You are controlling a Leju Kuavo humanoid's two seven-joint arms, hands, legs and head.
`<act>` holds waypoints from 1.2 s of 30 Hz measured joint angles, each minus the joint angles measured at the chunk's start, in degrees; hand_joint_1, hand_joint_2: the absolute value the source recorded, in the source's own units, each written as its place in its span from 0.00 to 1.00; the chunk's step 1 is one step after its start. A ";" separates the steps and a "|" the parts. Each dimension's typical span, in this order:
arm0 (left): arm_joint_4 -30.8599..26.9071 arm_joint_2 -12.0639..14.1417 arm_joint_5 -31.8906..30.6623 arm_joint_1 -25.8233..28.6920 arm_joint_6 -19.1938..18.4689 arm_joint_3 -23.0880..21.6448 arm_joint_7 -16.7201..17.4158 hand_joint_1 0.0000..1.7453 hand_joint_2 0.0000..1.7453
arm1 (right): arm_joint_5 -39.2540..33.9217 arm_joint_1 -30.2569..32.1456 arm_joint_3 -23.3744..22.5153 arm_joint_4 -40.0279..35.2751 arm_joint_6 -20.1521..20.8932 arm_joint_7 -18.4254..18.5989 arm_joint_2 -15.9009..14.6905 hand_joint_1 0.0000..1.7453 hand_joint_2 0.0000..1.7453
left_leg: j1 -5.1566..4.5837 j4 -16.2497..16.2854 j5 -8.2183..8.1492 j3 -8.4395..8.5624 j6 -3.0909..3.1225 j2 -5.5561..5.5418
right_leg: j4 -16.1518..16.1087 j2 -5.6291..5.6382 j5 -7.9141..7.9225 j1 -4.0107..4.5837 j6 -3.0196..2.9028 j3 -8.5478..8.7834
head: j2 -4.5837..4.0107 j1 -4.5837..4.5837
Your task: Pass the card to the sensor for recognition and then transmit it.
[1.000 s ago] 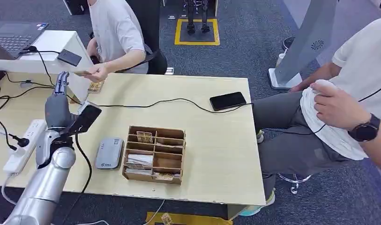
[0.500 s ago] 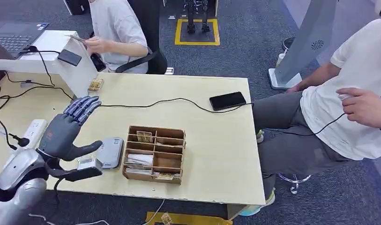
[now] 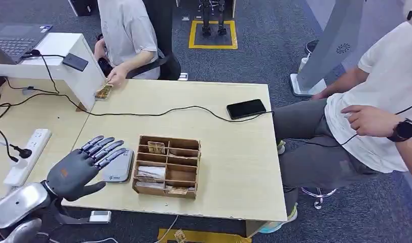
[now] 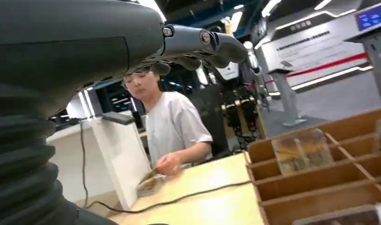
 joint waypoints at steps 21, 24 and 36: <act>8.87 -5.99 -0.35 -14.01 -3.98 -16.65 8.35 0.00 1.00 | 3.00 -0.35 -2.45 -0.37 0.17 -0.04 0.31 0.00 1.00 | -0.04 0.01 0.00 0.01 0.00 -0.04 | 0.00 -0.04 0.02 -0.01 0.01 0.02 | 0.00 -0.04; 9.68 -6.60 0.18 -14.94 -3.89 -18.07 8.72 0.00 1.00 | 3.13 -0.32 -2.76 -0.37 0.13 -0.02 0.35 0.00 1.00 | -0.05 0.01 0.00 0.01 0.00 -0.05 | 0.00 -0.03 0.02 0.00 0.01 0.01 | 0.00 -0.04; 11.32 -4.88 1.88 -15.45 -4.70 -19.97 9.66 0.00 1.00 | 4.09 -0.28 -4.19 -0.41 0.17 0.15 0.35 0.00 1.00 | -0.02 0.01 0.01 0.00 0.00 -0.05 | 0.00 -0.04 0.01 0.01 0.00 0.02 | 0.00 0.00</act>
